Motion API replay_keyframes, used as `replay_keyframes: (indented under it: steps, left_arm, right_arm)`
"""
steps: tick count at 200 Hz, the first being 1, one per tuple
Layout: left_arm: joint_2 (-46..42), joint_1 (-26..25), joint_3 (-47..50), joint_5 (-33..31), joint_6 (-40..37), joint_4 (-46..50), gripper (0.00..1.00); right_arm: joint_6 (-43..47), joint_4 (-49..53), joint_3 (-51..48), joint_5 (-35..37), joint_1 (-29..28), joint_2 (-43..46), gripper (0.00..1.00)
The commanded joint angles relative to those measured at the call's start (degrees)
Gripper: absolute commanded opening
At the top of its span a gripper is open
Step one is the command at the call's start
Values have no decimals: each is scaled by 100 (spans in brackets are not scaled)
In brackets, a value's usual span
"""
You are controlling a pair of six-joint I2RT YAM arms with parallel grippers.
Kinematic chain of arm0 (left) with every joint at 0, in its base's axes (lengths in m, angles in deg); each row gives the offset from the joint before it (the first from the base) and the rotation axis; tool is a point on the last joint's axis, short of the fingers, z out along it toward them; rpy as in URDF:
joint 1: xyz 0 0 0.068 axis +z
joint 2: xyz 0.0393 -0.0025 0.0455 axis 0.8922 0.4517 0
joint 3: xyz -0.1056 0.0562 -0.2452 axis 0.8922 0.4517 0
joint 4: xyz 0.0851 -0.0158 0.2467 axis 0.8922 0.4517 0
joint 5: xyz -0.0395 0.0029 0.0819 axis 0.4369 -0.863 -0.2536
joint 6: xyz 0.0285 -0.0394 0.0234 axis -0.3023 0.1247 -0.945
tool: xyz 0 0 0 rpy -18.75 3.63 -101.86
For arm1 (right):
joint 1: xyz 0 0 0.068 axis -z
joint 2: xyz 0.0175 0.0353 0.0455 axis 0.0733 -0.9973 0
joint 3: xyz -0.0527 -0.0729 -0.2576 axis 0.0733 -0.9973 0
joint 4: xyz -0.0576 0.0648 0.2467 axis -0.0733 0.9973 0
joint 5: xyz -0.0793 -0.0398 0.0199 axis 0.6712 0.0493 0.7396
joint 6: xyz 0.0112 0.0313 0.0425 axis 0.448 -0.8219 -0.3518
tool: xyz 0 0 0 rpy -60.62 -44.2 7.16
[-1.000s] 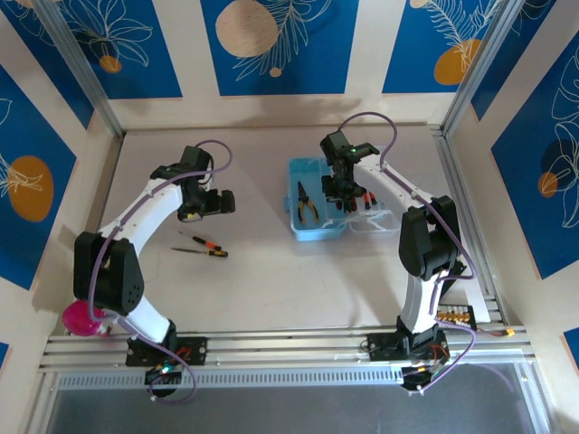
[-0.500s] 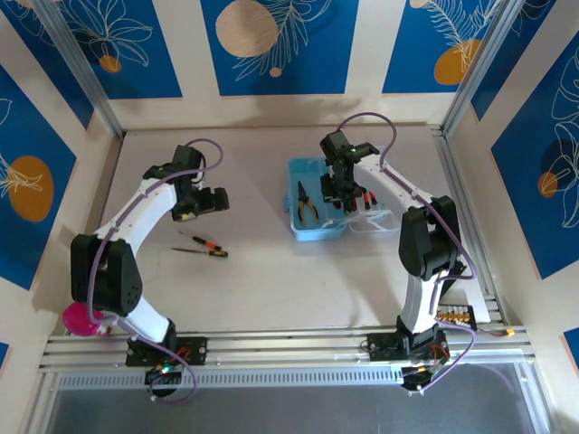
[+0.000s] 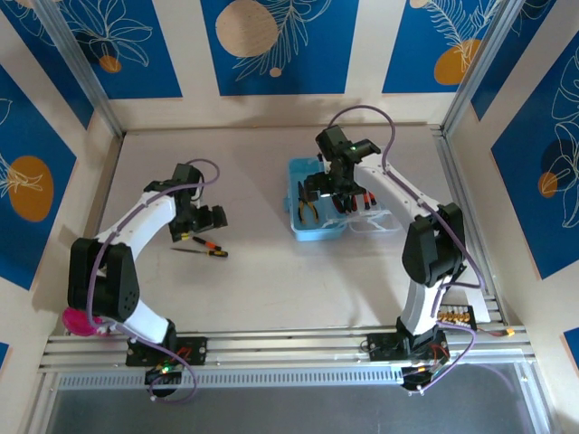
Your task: Pack the tool kit
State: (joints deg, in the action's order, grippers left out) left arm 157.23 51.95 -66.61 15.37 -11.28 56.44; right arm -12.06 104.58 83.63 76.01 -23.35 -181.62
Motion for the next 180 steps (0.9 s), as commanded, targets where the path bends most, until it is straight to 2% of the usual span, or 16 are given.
replay_keyframes:
  steps: [1, 44, 75, 128, 180]
  left_arm:
    - [-130, 95, 327, 151, 478, -243, 95]
    - [113, 125, 477, -328, 674, -489, 80]
    - [448, 147, 417, -781, 568, -561, 77]
    - [957, 174, 354, -760, 480, -837, 71]
    - [1531, 181, -130, -527, 305, -992, 51]
  right_arm:
    - [213, 152, 265, -213, -199, 380, 99]
    - [155, 101, 173, -328, -443, 392, 99]
    - [92, -6, 20, -422, -482, 370, 99]
    - [49, -33, -48, -477, -467, 383, 99]
    - [30, 43, -41, -435, -462, 425, 99]
